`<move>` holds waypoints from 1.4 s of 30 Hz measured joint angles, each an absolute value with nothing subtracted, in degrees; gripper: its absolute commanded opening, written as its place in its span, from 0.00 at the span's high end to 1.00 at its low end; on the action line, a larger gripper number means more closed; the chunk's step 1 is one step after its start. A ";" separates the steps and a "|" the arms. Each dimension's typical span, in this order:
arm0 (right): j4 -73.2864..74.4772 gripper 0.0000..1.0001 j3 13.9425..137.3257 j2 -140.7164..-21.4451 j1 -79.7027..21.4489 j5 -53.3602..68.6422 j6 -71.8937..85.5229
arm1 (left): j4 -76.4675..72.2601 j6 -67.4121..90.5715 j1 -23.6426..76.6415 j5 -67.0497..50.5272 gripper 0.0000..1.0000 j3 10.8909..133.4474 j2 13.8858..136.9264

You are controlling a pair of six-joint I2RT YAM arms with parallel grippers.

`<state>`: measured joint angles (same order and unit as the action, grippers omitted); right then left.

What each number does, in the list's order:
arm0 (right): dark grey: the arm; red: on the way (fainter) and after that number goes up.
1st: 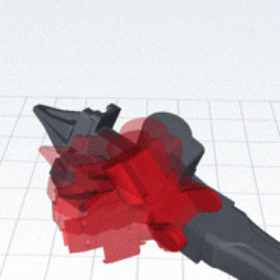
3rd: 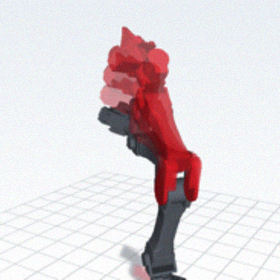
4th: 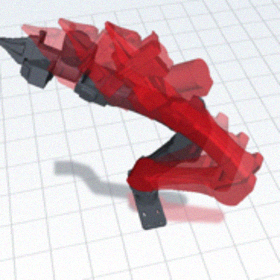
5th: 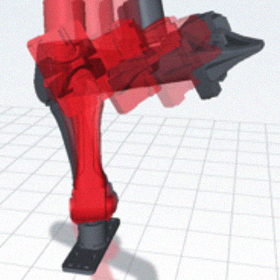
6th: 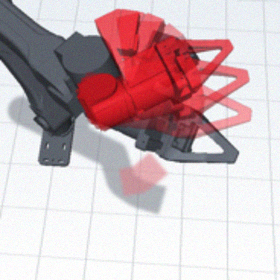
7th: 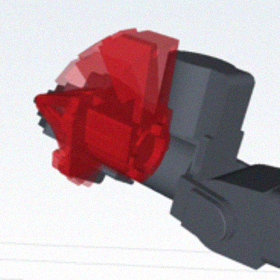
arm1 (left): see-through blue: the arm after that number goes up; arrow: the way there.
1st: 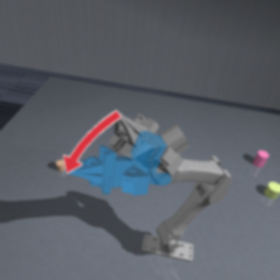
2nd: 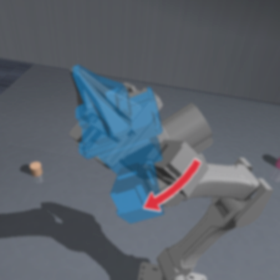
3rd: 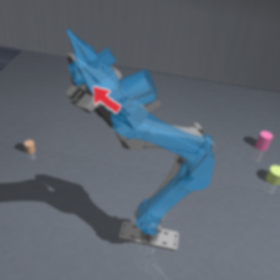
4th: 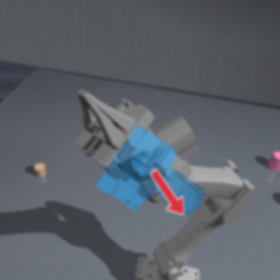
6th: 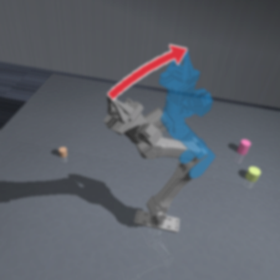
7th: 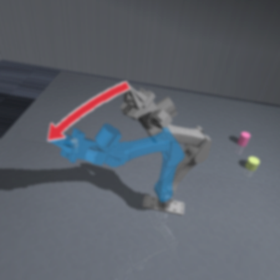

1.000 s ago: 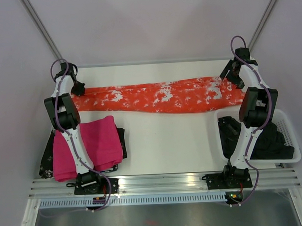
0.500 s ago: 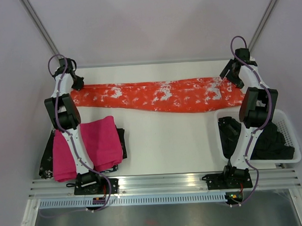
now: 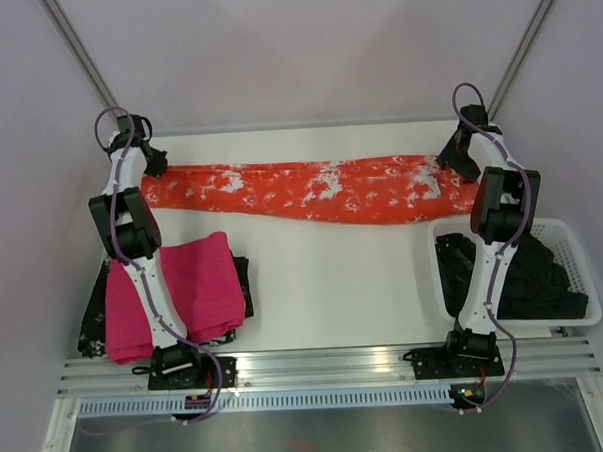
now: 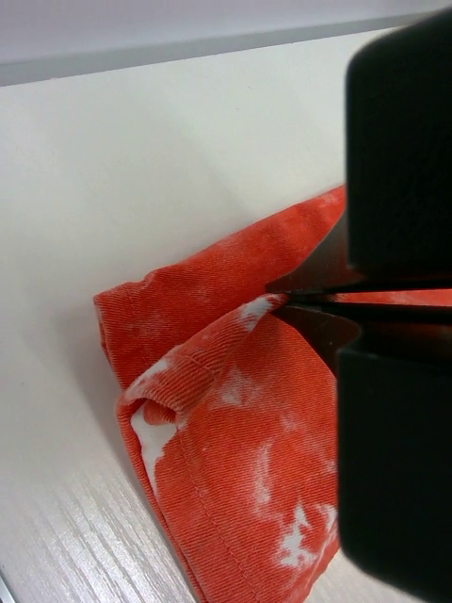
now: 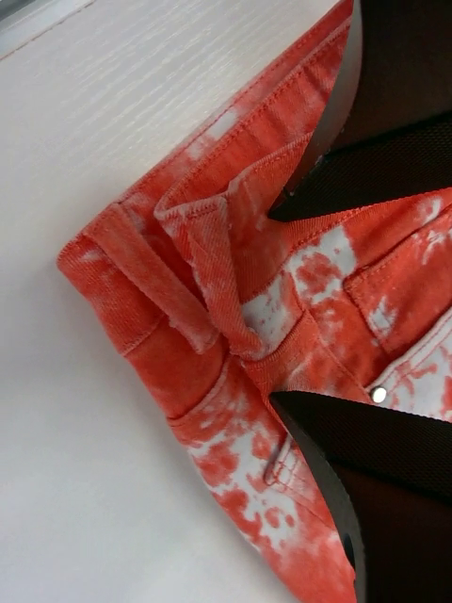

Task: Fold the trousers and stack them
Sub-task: Fold the trousers

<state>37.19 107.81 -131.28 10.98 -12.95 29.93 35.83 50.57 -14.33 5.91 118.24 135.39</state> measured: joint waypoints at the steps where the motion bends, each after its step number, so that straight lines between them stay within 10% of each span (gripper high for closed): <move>1: 37.65 0.23 108.95 -132.27 10.92 -13.30 29.74 | 35.83 50.57 -14.33 5.89 0.98 118.24 135.39; 16: 33.50 0.24 108.09 -132.92 10.28 -17.89 35.99 | 35.75 50.54 -14.33 5.67 0.98 118.24 135.39; 19: 33.80 0.37 108.36 -133.05 10.31 -18.59 37.52 | 35.68 50.54 -14.33 5.67 0.98 118.24 135.39; 23: 33.65 0.86 108.42 -133.25 10.37 -19.59 39.03 | 35.66 50.54 -14.33 5.67 0.98 118.24 135.39; 26: 33.39 1.00 108.44 -133.25 10.39 -19.25 39.79 | 35.64 50.54 -14.33 5.67 0.98 118.24 135.39; 42: 30.33 1.00 99.00 -123.04 10.35 -20.91 38.02 | 37.17 49.84 -14.06 6.81 0.98 118.24 134.04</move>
